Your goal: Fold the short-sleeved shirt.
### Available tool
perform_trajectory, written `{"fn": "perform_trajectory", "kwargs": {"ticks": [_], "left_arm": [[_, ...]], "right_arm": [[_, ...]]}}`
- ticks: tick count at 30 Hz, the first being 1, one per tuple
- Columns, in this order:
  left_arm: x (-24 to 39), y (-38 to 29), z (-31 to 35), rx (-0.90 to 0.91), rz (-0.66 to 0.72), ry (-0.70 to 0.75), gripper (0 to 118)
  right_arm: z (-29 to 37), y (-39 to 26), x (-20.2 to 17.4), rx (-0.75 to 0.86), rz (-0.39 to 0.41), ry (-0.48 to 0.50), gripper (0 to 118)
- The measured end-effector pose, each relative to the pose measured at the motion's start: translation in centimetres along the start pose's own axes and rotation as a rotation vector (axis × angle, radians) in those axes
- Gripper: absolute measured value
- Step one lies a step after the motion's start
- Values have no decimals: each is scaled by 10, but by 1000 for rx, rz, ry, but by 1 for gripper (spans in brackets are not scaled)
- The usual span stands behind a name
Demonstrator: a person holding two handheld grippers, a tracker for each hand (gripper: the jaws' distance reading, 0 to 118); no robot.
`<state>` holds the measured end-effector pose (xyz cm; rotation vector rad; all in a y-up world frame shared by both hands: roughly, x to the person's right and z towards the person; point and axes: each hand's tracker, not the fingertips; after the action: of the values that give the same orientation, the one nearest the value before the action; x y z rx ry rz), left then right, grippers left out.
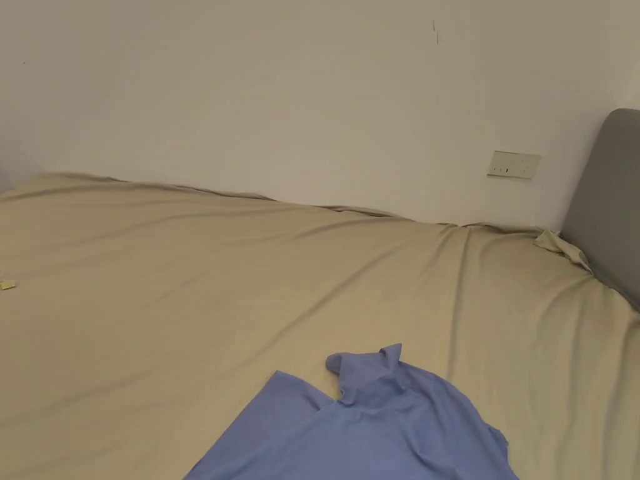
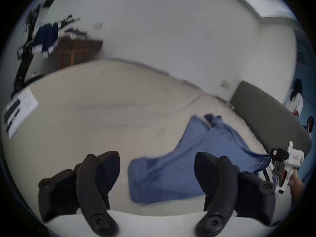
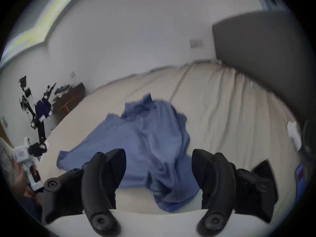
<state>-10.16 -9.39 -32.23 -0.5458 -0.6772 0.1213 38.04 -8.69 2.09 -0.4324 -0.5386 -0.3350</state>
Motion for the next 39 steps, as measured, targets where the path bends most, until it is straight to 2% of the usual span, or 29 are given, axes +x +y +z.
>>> {"fn": "perform_trajectory", "kwargs": {"ticks": [2, 4, 7, 8, 9, 10, 11, 12, 14, 19, 20, 21, 22, 23, 24, 28, 30, 34, 35, 36, 38, 39], "left_arm": [[22, 7, 22, 104, -102, -3, 100], [42, 6, 43, 216, -218, 11, 100], [70, -13, 66, 307, -332, 47, 100], [77, -18, 70, 265, -357, 54, 98], [84, -24, 74, 241, -365, 57, 89], [90, -31, 79, 247, -359, 52, 63], [85, -46, 77, 254, -360, 68, 4], [88, -55, 78, 272, -377, 110, 0], [88, -63, 79, 217, -386, 33, 0], [66, -68, 65, 227, -374, 83, 0], [57, -63, 59, 227, -368, 103, 8], [44, -55, 50, 184, -353, 119, 25], [33, -50, 42, 157, -331, 165, 55], [28, -44, 31, 123, -317, 215, 95], [16, -38, 18, 24, -287, 233, 97], [-18, -25, -38, -195, -173, 125, 97], [-22, -24, -63, -204, -187, 142, 97], [-19, -32, -113, -412, -192, 105, 96], [-18, -37, -122, -450, -200, 145, 90], [-16, -44, -129, -472, -221, 189, 90], [-11, -48, -123, -399, -276, 161, 83], [3, -46, -108, -337, -293, 150, 68]], "right_arm": [[23, 7, -25, 96, 96, -77, 87], [41, 4, -48, 177, 152, -172, 86], [62, -13, -78, 237, 167, -246, 81], [67, -21, -84, 244, 162, -241, 70], [71, -29, -91, 246, 162, -238, 48], [75, -36, -96, 254, 164, -237, 22], [77, -43, -102, 255, 164, -250, 7], [80, -49, -105, 253, 166, -248, 6], [80, -55, -108, 228, 160, -213, 5], [78, -53, -109, 201, 156, -183, 5], [78, -52, -108, 202, 156, -178, 5], [78, -49, -107, 206, 161, -174, 5], [78, -47, -106, 209, 171, -172, 5], [78, -44, -104, 207, 180, -167, 5], [77, -42, -103, 205, 185, -165, 5], [68, -35, -99, 191, 214, -153, 5], [61, -32, -98, 172, 227, -153, 5], [41, -21, -90, 129, 206, -136, 5], [34, -17, -87, 119, 199, -130, 5], [27, -11, -84, 103, 191, -119, 5], [8, 5, -76, 83, 188, -94, 5], [-6, 16, -72, 65, 209, -75, 5]]}}
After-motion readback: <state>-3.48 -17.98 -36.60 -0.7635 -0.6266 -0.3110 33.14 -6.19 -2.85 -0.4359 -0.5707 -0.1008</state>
